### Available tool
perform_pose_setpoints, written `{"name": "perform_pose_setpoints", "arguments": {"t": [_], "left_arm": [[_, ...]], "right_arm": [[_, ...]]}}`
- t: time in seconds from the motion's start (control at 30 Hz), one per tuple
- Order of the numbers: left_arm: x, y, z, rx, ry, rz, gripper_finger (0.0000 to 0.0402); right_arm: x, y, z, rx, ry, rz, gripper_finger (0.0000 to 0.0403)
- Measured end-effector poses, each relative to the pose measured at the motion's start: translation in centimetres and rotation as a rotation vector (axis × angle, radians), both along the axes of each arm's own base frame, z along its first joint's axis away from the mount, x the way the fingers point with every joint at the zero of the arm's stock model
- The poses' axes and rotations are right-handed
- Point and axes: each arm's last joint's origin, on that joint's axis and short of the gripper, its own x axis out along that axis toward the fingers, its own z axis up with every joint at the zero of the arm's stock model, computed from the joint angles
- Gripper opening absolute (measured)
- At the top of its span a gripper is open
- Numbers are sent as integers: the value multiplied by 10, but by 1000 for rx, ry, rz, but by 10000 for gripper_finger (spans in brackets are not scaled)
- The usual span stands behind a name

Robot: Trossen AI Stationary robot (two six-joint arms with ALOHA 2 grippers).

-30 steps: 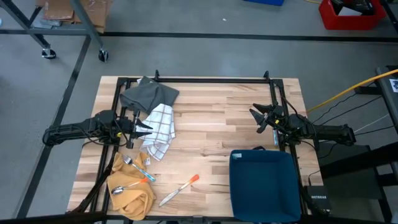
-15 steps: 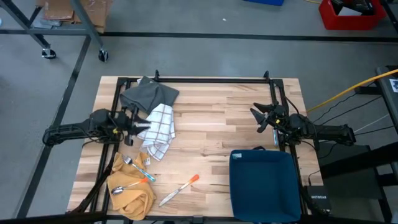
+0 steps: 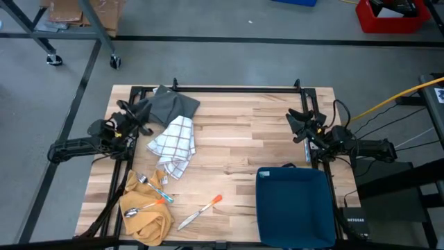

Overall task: Fold towel
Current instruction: Fold the grey towel

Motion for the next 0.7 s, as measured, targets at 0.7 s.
{"name": "perform_pose_setpoints", "arguments": {"t": [0.7], "left_arm": [[14, -2, -15, -376, -131, -431, 86]], "right_arm": [[0, -3, -1, 183, -101, -66, 184]]}}
